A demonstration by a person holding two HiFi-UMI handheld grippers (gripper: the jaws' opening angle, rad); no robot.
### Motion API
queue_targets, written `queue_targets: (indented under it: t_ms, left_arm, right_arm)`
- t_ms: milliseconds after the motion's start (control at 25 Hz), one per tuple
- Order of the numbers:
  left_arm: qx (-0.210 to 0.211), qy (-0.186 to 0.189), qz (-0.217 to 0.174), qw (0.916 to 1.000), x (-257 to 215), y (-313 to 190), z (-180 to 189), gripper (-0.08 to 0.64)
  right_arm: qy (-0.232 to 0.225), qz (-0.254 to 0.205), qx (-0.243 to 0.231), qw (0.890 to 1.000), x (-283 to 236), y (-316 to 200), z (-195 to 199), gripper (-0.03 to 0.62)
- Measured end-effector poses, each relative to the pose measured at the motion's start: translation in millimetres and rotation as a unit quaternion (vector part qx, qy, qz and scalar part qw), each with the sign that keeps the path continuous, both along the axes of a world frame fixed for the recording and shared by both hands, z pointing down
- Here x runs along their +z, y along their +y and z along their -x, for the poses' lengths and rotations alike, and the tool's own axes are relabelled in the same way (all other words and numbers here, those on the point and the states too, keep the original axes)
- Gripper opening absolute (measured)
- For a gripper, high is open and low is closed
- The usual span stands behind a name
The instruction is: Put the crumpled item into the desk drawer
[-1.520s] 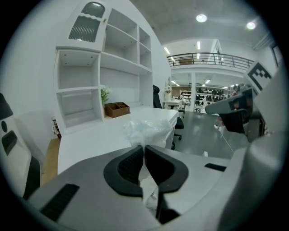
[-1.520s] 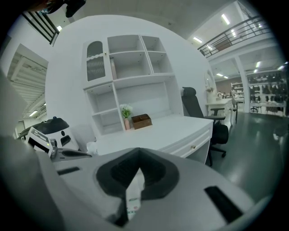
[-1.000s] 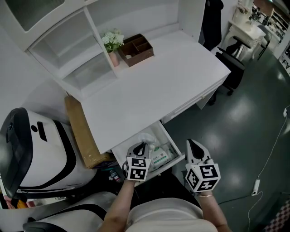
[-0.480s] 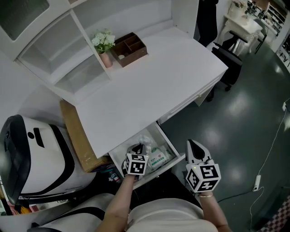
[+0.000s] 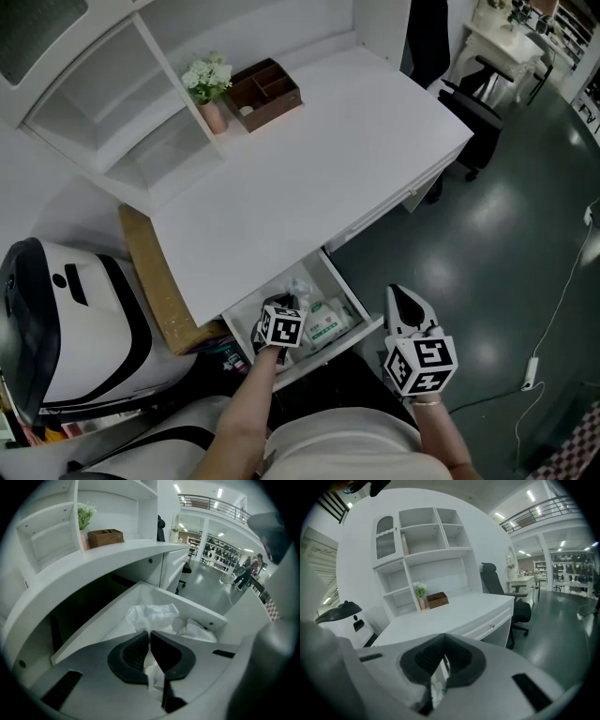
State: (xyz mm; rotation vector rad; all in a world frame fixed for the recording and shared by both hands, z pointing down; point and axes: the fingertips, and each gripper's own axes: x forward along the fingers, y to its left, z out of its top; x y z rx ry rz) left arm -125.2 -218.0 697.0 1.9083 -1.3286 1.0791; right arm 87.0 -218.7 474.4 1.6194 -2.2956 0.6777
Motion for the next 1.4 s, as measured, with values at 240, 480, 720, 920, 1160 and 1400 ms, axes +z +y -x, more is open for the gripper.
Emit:
queue_targets:
  t_ms: [240,480,720,920,1160,1400]
  left_arm:
    - [-0.01,-0.01,0.022,0.9997,16.8,0.5,4.3,0.011]
    - [-0.04,-0.006,0.051,0.9979,33.5,2.0,10.3,0.011]
    - [-0.044,-0.011,0.072,0.9963,45.8,4.3,13.2,0.011]
    - [-0.038,-0.017,0.087,0.9954,54.9,5.3,12.4,0.011]
    - [-0.038,-0.024,0.099,0.994,63.3,5.4,12.5,0.011]
    - [-0.045,-0.023,0.118,0.9917,70.9,5.3,12.6,0.012]
  right_arm:
    - [0.003,0.005,0.001,1.0,2.9,0.8,-1.9,0.002]
    - [0.005,0.009,0.003,1.0,3.4,1.4,-1.0,0.002]
    - [0.008,0.016,0.006,1.0,6.1,3.4,-3.7,0.002]
    - [0.009,0.02,0.01,1.0,8.4,2.7,-5.3,0.002]
    - [0.011,0.027,0.011,1.0,12.2,3.3,-6.4,0.002]
    - [0.012,0.03,0.01,0.999,15.0,1.8,-6.4,0.002]
